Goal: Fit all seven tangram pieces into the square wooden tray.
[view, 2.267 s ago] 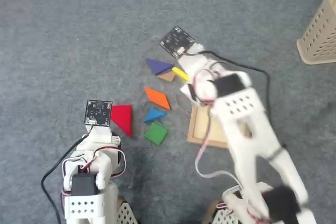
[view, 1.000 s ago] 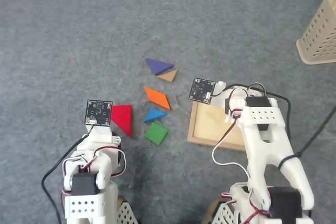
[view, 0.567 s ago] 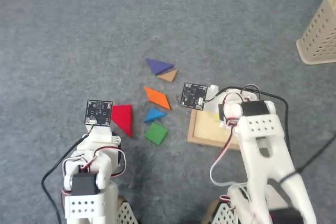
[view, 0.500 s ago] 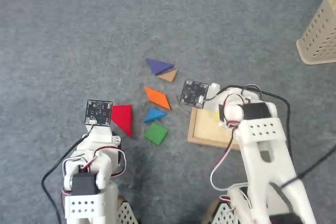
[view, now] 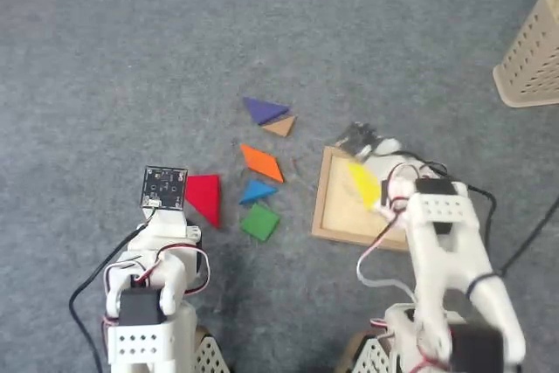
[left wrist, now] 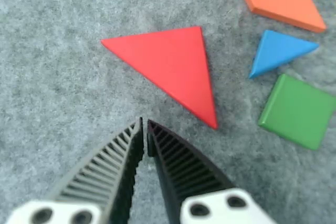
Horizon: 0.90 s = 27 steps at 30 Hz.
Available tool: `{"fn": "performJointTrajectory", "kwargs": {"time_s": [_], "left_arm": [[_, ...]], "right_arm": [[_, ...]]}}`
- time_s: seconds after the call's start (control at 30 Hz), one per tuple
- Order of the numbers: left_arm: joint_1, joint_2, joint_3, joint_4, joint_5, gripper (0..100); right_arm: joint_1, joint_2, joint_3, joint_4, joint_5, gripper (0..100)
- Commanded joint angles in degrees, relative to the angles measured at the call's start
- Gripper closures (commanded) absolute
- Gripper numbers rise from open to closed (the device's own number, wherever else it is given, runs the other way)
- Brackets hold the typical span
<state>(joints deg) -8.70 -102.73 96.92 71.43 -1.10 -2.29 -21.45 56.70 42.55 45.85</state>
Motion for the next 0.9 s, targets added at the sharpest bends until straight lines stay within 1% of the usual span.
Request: {"fn": "performJointTrajectory", "kwargs": {"time_s": [0.0, 0.17, 0.37, 0.4, 0.47, 0.53, 0.6, 0.73, 0.77, 0.87], "left_arm": [[-0.18, -0.35, -0.31, 0.18, 0.35, 99], [-0.18, -0.35, -0.31, 0.18, 0.35, 99], [-0.18, -0.35, -0.31, 0.18, 0.35, 99], [-0.18, -0.35, -0.31, 0.18, 0.35, 99], [-0.18, -0.35, -0.31, 0.18, 0.35, 99], [-0.18, -0.35, -0.31, 0.18, 0.35, 99], [-0.18, -0.35, -0.31, 0.18, 0.35, 99], [-0.18, -0.35, -0.31, 0.18, 0.35, 99], [-0.18, -0.35, -0.31, 0.18, 0.35, 99], [-0.18, -0.35, -0.31, 0.18, 0.35, 99]], "right_arm": [[2.24, 8.75, -6.07, -3.03, -6.86, 99.3], [0.66, 17.45, -13.63, -1.36, -7.12, 99.3], [-2.95, 19.21, -16.09, -1.63, -7.47, 99.3], [-2.95, 18.42, -16.09, -1.54, -9.05, 99.3], [-2.07, 16.22, -16.09, -1.54, -15.30, 99.3], [-0.40, 13.58, -16.00, -1.45, -21.98, 99.3], [2.15, 10.95, -16.00, 0.66, -26.55, 99.2], [5.58, 7.96, -16.00, 5.14, -28.40, 98.9], [6.11, 8.13, -16.00, 5.85, -28.40, 97.4], [6.37, 9.45, -16.00, 6.37, -28.48, 88.7]]}}
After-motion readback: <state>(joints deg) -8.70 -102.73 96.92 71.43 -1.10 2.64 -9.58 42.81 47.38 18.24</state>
